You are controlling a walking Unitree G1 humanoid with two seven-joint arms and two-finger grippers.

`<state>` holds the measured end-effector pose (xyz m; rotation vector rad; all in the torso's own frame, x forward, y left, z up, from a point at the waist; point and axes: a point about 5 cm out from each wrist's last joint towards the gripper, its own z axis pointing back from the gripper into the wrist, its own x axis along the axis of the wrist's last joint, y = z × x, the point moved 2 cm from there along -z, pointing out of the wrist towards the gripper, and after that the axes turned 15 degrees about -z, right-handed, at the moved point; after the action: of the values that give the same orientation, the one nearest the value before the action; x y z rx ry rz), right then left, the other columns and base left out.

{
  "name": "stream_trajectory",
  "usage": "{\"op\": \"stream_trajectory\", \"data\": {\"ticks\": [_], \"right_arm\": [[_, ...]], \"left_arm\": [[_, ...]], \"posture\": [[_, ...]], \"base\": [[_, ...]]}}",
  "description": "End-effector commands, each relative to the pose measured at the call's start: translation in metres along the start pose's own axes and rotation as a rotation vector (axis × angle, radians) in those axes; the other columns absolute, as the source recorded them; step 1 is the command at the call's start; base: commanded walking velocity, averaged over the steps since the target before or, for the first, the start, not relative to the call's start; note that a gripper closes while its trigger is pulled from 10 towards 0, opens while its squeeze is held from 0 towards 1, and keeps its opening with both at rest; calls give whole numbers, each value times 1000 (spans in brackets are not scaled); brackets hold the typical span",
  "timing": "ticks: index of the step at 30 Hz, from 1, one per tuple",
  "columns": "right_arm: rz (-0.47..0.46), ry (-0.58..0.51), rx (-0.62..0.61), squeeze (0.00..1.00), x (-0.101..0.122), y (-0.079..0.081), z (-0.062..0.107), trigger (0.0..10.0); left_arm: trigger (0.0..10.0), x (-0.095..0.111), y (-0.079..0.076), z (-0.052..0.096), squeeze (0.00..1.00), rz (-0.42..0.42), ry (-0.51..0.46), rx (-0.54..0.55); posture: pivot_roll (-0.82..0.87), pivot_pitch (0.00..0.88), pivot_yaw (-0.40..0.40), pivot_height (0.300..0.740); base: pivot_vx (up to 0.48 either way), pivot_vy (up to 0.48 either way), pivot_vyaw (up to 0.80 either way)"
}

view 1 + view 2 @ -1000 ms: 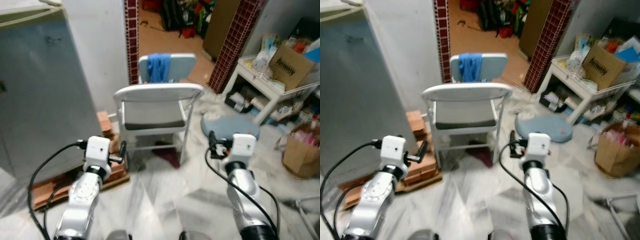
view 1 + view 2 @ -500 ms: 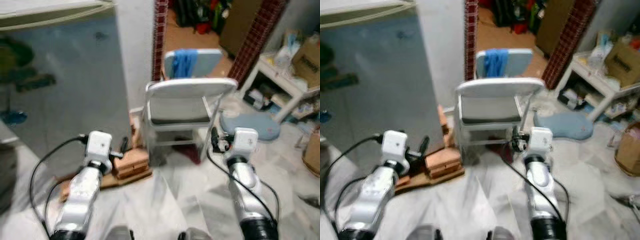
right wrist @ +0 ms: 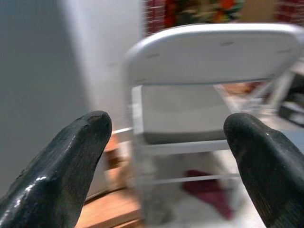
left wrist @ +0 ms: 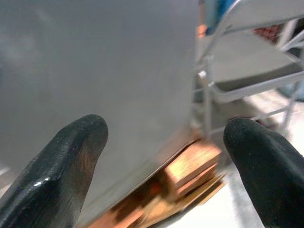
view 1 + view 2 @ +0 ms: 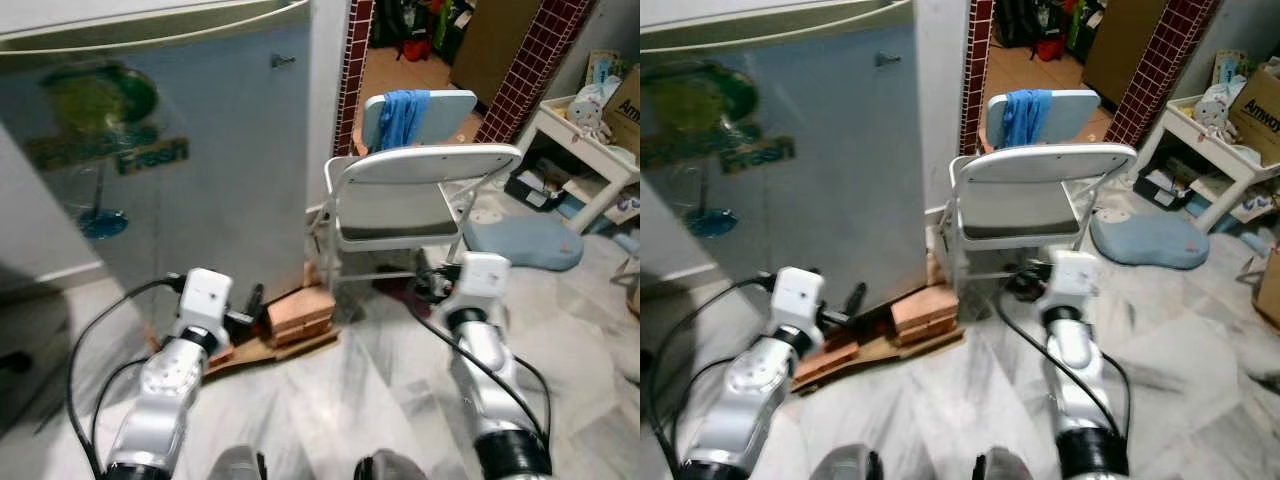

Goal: Restocking fridge

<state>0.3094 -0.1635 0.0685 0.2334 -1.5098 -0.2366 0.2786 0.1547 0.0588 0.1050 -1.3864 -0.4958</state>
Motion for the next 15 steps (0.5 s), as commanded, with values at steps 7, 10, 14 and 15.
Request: {"op": "stream_trajectory", "data": {"ticks": [7, 10, 14, 15], "right_arm": [[13, 1, -35, 0, 1, -13, 2, 10000], [14, 1, -35, 0, 1, -13, 2, 10000], [15, 1, -33, 0, 1, -13, 2, 10000], [17, 0, -32, 0, 2, -13, 2, 10000]], "left_arm": [[10000, 1, -11, 1, 0, -5, -7, -32], [10000, 2, -10, 1, 0, -29, -21, -31], [10000, 4, -8, 1, 0, -37, -42, -22], [10000, 5, -7, 1, 0, -35, -51, -19]], "posture": [[66, 43, -16, 740], [66, 44, -18, 740], [65, 45, -18, 740], [64, 44, -20, 740]], "base": [[-342, 340, 0], [-332, 350, -296], [0, 461, -480], [0, 480, 0]]}}
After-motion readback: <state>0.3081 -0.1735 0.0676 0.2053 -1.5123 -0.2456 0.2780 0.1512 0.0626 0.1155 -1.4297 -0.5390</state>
